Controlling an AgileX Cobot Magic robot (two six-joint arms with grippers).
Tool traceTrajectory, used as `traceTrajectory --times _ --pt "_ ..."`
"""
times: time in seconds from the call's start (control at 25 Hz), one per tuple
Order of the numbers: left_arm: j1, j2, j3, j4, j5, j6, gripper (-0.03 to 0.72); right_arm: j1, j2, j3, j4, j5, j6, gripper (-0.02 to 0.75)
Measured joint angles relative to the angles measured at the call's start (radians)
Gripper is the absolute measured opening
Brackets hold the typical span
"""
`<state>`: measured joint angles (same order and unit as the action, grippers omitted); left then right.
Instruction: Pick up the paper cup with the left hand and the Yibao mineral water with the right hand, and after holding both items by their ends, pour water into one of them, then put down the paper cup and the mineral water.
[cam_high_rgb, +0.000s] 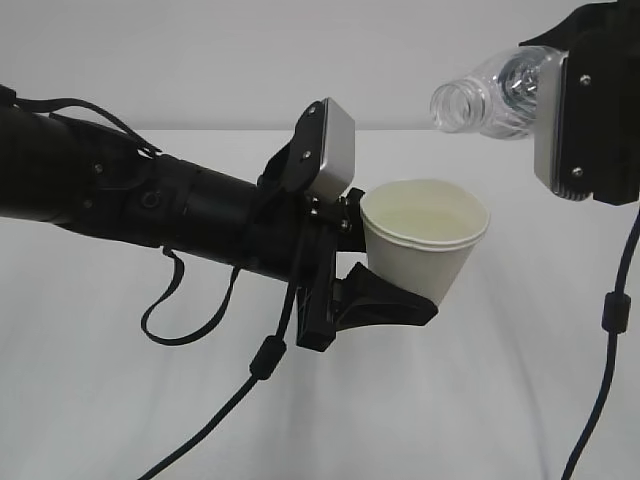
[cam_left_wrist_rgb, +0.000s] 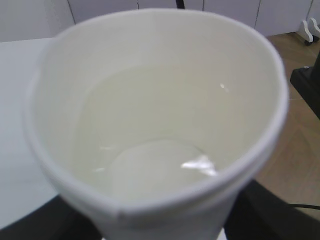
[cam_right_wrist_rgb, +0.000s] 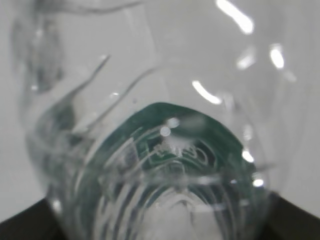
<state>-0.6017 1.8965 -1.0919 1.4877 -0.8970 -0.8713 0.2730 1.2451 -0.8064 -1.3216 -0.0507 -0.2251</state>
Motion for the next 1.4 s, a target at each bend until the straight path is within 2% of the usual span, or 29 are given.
traceTrajectory --times 1.4 --pt "0.000 0.000 0.000 0.000 0.000 0.000 0.445 0.000 0.000 0.000 -0.005 -0.038 0.556 0.478"
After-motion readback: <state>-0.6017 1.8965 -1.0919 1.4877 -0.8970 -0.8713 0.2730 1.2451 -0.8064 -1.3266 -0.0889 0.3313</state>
